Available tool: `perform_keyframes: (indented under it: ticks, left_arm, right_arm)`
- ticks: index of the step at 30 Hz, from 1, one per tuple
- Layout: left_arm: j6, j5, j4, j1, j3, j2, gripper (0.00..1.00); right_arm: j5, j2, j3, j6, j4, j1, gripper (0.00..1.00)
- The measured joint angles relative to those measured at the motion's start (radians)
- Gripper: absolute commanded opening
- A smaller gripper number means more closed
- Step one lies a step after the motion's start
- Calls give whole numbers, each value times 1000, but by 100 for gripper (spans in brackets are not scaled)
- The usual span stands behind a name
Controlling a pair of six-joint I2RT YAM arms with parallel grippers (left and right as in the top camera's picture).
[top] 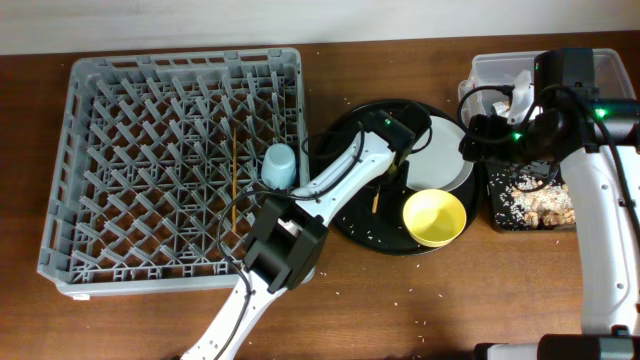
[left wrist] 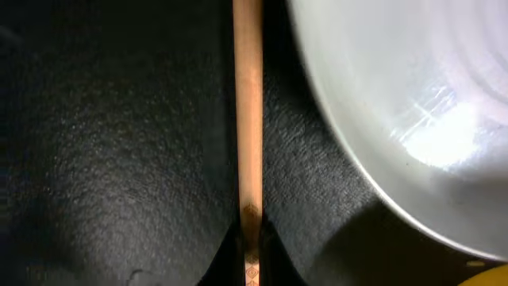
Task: Sort waste into correct bins and load items into the dishwasher rack
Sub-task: 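Pick the second chopstick with the left gripper and place it in the rack, then grasp the white plate edge with the left gripper and stand it in the rack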
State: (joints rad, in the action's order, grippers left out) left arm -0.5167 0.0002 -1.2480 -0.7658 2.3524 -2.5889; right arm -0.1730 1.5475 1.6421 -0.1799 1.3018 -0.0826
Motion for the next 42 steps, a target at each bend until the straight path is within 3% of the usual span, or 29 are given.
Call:
perform_keyframes:
  ticks: [3,6,8,10,12,15,17,20,22,26,30,35,38,42]
  left_arm:
    - [0,-48,-220,61,188,-54,1]
    - [28,-87,-428,184,576,-68,1]
    - [69,-59,-436,261,690,-13,1]
    - [106,-49,-437,303,691,68,1]
    - [144,-62,-438,341,596,257,1]
    - [151,-169,-446,402,115,648,1]
    - [151,-208,-414,402,-154,694,1]
    - [185,-221,-174,402,-515,661,1]
    - [182,-209,-113,408,-641,655,1]
    - [145,-207,-41,432,-714,657,1]
    - [116,-218,3,435,-787,657,41]
    - [112,-223,-22,452,-750,657,43]
    - [117,-95,0,455,-512,681,53]
    - [159,112,72,387,-409,704,63]
  right_arm:
    - [0,0,0,-1,0,0,84]
    - [0,0,0,-1,0,0,85]
    - [0,0,0,-1,1,0,85]
    - [0,0,0,-1,2,0,85]
    - [0,0,0,-1,3,0,85]
    - [0,0,0,-1,-8,0,85]
    - [0,0,1,-1,-16,0,85]
    - [0,0,1,0,-15,0,85]
    - [0,0,1,-1,-15,0,85]
    - [0,0,1,-1,-16,0,85]
    - [0,0,1,-1,-15,0,85]
    - [0,0,1,-1,-20,0,85]
    - [0,0,1,-1,-24,0,86]
    - [-16,0,1,-2,-40,0,93]
